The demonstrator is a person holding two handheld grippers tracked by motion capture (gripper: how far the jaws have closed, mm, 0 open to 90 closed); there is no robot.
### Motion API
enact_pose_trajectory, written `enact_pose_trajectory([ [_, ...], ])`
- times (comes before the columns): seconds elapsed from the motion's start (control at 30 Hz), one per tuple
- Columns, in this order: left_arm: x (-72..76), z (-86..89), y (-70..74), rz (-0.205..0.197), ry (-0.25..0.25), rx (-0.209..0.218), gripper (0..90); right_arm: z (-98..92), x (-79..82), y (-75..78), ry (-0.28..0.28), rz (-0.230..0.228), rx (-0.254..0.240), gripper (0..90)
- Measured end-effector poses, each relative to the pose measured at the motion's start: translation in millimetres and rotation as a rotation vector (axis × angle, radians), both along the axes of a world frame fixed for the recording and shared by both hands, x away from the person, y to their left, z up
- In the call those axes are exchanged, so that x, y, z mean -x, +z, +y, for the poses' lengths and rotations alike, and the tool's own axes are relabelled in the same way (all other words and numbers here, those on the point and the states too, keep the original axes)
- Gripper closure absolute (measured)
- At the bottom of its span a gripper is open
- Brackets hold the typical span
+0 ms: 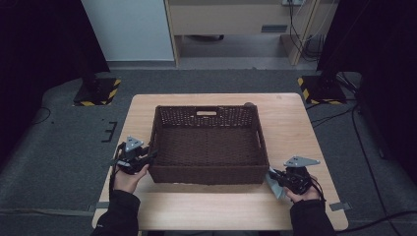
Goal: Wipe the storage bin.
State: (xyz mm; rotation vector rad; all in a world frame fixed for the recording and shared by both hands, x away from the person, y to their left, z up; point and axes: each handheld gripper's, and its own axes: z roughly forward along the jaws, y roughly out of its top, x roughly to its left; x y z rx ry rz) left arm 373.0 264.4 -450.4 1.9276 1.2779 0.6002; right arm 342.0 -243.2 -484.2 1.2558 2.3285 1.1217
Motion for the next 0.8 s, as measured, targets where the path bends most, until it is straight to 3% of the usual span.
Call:
enact_pose_trajectory([
  [0.1,0.2,-0.2,-0.1,-0.002,0.001,0.002,60.9,-1.3,1.7,6.3,-0.007,-0.027,-0.023,83.5],
  [0.17,0.0,-0.2,0.2,0.0,-0.001,-0.004,60.7,-5.7,5.6,20.0,-0.014,-0.095,-0.072,83.5],
  [0.2,0.0,-0.3,0.3,0.0,-0.002,-0.007,60.7,-9.8,11.0,32.9,-0.016,-0.155,-0.109,83.5],
  [0.3,0.2,-0.7,0.7,0.0,-0.004,-0.012,60.6,-14.0,17.9,43.7,-0.007,-0.196,-0.144,83.6],
  [0.47,0.5,-0.5,0.4,0.001,-0.004,-0.01,59.8,-10.6,21.4,36.7,0.013,-0.163,-0.117,83.6],
  [0.63,0.3,-0.7,0.4,0.003,-0.006,-0.007,59.3,-6.6,18.8,8.7,0.015,-0.039,-0.042,83.6],
  [0.73,0.4,-0.6,0.3,0.003,-0.005,-0.007,59.1,-4.6,17.6,2.0,0.015,-0.011,-0.01,83.6],
  [0.8,0.3,-0.7,0.4,0.003,-0.006,-0.008,59.1,-5.6,18.1,5.1,0.014,-0.015,-0.017,83.6],
])
